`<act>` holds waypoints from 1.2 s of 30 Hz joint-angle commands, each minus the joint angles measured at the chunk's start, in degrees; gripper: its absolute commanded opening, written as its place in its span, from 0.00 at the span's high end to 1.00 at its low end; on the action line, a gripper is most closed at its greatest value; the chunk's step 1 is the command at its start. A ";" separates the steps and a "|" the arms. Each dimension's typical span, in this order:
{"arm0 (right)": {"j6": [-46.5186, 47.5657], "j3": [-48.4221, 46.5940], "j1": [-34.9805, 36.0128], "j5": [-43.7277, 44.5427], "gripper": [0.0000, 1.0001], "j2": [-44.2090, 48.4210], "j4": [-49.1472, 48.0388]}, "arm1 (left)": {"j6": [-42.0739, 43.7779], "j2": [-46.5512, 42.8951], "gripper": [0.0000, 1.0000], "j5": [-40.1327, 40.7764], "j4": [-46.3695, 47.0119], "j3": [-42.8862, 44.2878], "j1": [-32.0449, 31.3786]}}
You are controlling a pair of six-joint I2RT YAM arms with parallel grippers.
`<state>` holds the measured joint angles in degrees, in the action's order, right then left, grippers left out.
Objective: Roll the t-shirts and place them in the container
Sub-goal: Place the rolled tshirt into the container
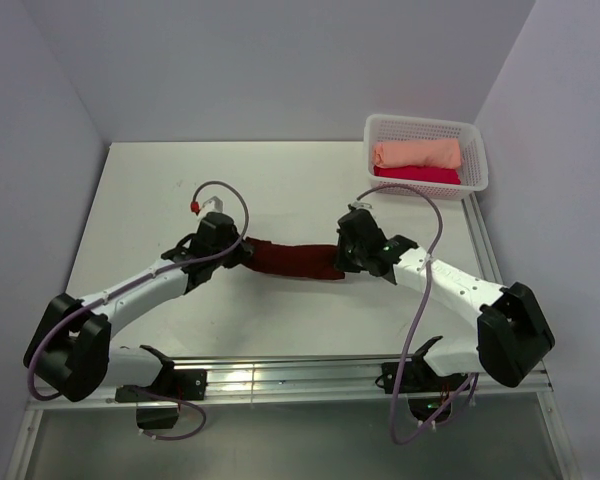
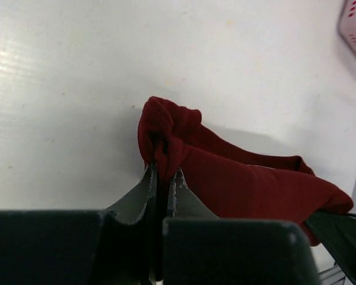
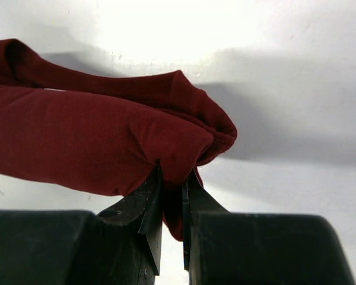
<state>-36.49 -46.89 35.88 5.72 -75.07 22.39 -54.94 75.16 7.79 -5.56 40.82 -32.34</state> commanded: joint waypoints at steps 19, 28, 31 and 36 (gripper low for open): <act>5.46 -34.29 -17.94 7.90 1.00 -15.53 5.03 | 7.29 20.63 1.00 1.80 7.12 38.62 -2.12; 7.75 -53.26 -24.97 6.15 1.00 -32.67 1.34 | 17.49 40.93 1.00 -3.39 14.26 60.42 -4.04; 8.36 -61.17 -27.34 4.04 1.00 -39.17 0.81 | 19.60 46.64 1.00 -3.74 16.89 65.25 -4.66; 7.05 -72.71 -31.30 0.54 1.00 -50.06 6.23 | 19.70 56.05 1.00 -7.34 14.89 80.24 -4.75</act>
<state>-28.42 -111.98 6.44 9.67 -121.78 28.84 -36.77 127.66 7.33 6.59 110.41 -35.35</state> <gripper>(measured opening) 0.171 0.061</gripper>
